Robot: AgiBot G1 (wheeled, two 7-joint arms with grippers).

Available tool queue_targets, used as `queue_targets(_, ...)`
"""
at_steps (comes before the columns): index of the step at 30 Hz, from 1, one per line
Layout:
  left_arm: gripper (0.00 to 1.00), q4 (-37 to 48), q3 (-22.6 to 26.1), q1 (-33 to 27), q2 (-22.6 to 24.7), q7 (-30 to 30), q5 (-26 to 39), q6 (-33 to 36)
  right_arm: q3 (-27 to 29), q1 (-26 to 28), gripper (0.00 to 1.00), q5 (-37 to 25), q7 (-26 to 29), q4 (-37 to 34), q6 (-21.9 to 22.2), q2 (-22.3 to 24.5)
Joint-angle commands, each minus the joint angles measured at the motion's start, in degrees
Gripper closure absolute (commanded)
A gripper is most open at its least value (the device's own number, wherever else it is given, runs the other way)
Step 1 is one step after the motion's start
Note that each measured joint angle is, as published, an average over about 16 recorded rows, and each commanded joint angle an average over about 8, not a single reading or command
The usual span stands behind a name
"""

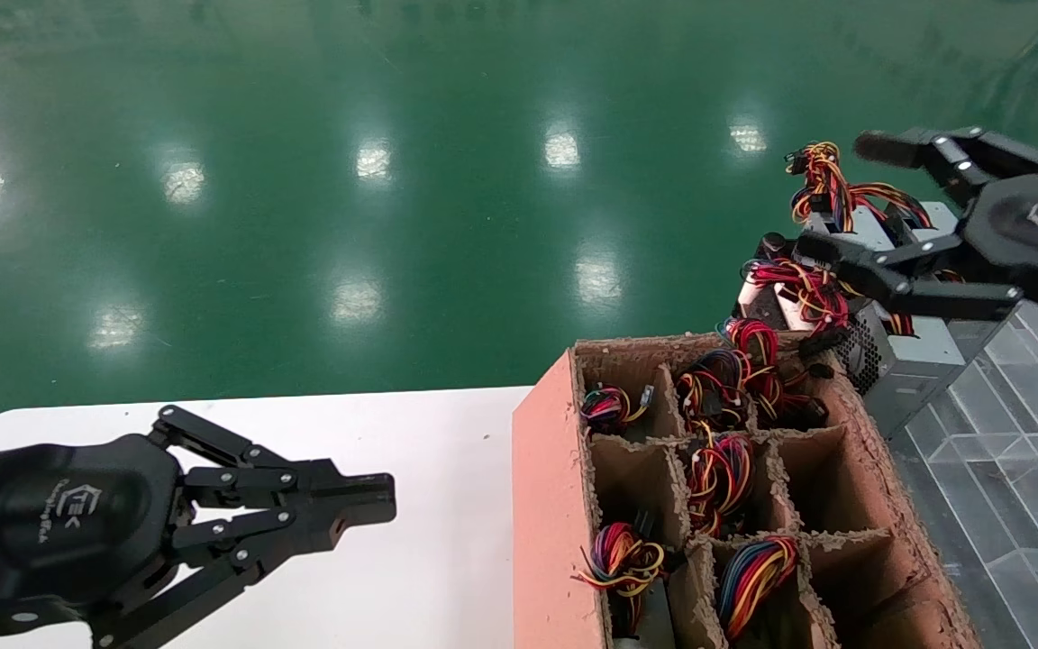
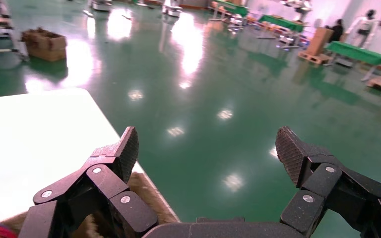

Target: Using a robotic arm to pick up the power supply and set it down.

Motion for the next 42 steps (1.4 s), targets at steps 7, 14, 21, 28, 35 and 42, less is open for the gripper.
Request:
queue_targets(7,0.00,0.00,0.01,0.00,0.00,0.01,-0.01,0.00,-0.10,-5.27,0.00,3.40,4.20,8.88,0.36,0.38)
queue_targets(14,0.00,0.00,0.02,-0.01,-0.01,0.01,-0.01,-0.01,-0.19,-9.92,0.00,6.39,7.91,16.72,0.68,0.72)
queue_targets(21,0.00,0.00,0.03,-0.01,-0.01,0.01,-0.02,-0.01,-0.27,-14.52,0.00,9.36,11.58,24.48,1.00,1.06)
queue_targets(28,0.00,0.00,0.04,-0.01,-0.02,0.02,-0.03,-0.02,-0.36,-19.19,0.00,12.38,15.31,32.35,1.32,1.40)
queue_targets(35,0.00,0.00,0.04,-0.01,-0.02,0.02,-0.03,-0.02,-0.43,-23.17,0.00,14.94,18.43,39.06,1.58,1.69)
queue_targets(42,0.00,0.02,0.04,0.00,-0.03,0.03,-0.04,-0.04,-0.44,-24.68,0.00,16.00,19.30,41.53,1.68,1.81)
